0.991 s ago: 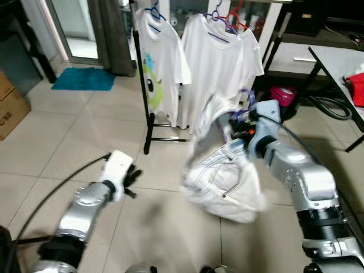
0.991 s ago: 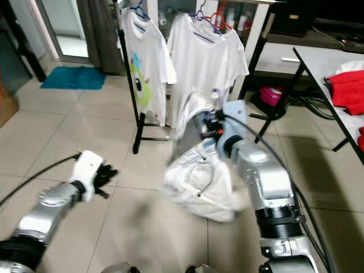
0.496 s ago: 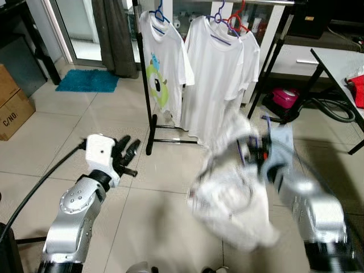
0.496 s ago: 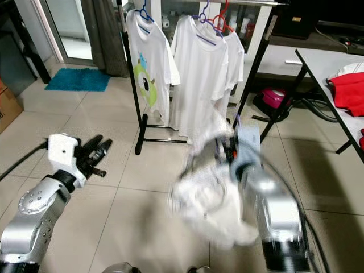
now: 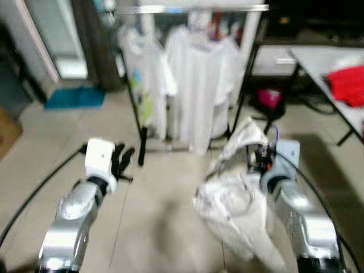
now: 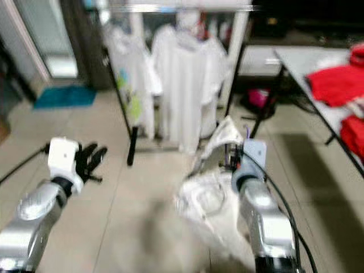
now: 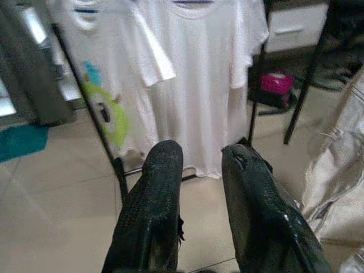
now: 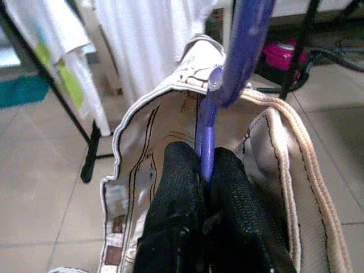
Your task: Hang hanger
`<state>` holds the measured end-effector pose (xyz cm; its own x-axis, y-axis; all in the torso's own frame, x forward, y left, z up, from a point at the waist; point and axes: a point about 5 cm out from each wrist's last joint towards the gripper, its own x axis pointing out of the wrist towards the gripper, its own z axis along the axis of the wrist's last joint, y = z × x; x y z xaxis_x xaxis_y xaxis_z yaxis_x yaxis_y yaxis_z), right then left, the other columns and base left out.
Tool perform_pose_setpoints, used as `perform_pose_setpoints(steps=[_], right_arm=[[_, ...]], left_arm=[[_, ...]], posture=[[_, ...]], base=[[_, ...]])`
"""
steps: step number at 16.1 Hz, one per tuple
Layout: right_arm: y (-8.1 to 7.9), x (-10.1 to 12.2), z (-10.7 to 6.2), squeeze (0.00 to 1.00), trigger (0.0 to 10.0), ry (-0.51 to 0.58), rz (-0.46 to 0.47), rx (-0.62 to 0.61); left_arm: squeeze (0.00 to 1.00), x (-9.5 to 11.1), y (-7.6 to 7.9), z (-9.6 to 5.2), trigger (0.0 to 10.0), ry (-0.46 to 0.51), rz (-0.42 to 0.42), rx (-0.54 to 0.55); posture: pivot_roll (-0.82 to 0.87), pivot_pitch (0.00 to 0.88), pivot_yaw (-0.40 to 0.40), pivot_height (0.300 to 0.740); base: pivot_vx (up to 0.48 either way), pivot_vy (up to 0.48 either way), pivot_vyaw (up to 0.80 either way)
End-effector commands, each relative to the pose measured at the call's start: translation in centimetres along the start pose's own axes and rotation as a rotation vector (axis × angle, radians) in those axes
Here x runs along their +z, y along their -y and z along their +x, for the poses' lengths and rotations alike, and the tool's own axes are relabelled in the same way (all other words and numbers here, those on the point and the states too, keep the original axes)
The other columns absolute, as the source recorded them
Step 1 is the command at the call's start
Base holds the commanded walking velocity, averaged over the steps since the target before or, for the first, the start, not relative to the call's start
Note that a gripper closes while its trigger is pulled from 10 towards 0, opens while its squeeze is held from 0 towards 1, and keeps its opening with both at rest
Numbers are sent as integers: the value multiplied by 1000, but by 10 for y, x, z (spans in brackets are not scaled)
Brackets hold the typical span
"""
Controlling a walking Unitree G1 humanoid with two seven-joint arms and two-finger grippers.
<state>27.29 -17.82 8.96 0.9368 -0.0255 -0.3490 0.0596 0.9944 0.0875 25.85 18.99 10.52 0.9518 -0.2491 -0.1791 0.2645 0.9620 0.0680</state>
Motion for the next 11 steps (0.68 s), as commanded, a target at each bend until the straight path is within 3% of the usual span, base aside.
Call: perform_pose_setpoints(steps=[1, 3, 5, 8, 11], right_arm=[[4, 11, -1, 0, 10000, 69, 16, -22], [2, 16, 2, 0, 10000, 99, 14, -16], [3, 20, 5, 0, 10000, 137, -69, -53], [2, 22, 4, 0, 10000, 141, -20, -21], [2, 21, 5, 0, 10000, 144, -35, -25]], left_arm=[[0, -1, 9, 3, 10000, -13, 5, -40], [0, 1, 12, 1, 10000, -8, 17, -48], [0, 0, 11, -4, 10000, 3, -1, -22], [0, -1, 11, -3, 10000, -5, -15, -21], [0, 0, 10, 0, 10000, -2, -18, -16]], posture=[[-49, 0, 44, 740], [-31, 3, 25, 740], [-20, 8, 18, 740], [-31, 6, 26, 740], [-50, 0, 30, 740]], base=[[330, 0, -581], [339, 0, 0], [354, 0, 0], [363, 0, 0], [366, 0, 0]])
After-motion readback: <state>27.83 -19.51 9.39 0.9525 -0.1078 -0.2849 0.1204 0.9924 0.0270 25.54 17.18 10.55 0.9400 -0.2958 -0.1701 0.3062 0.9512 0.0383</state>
